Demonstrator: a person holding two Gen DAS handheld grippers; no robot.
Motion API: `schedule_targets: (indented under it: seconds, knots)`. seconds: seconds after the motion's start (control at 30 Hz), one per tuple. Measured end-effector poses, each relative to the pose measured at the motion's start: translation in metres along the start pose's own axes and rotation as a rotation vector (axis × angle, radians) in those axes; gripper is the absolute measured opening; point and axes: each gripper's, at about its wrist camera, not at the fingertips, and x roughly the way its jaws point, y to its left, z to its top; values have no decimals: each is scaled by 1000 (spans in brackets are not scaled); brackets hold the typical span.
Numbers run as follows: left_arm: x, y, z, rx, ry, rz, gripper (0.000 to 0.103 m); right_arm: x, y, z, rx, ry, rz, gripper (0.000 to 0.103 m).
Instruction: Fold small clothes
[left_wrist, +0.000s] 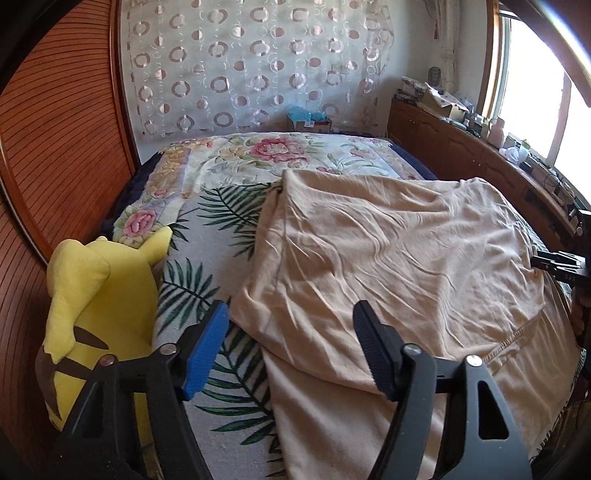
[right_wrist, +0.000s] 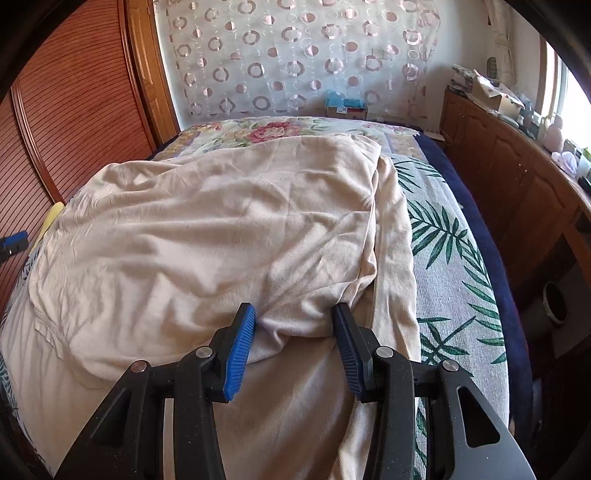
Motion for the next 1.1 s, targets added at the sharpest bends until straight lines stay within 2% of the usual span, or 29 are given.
schedule_targets:
  seconds: [0.07,0.17,0.4,0.53,0.6,0.67,0.73,0.93,1.1]
  knots:
    - [3,7,1,-9,21,2,51,-1,0,0,-2,-2,-3,46]
    - [15,15,-1,-40,59,-9,41,-2,-2,-1,-1,-4,1,46]
    - [45,20,-7,-49,122,20,39,-1,-2,-1,-1,-5,3,46]
    - [44,18,-2,-41,111,7,39,-1,-2,-1,-1,-6,4,46]
    - [44,14,0,-19,112,4,30,-1,-2,-1,-3,-6,2,46]
    - [46,10,2,7,128,17,14,-1,-3,-1,-5,-7,0,46]
    - [47,6,2,35,134,26,3,-1,-3,-1,-5,-8,0,46]
    - [3,-19,12,86,-13,-1,2,0,-3,-1,-5,-8,1,46]
    - [-21,-25,24,69,-74,-38,2,0,-4,-2,-9,-9,-2,46]
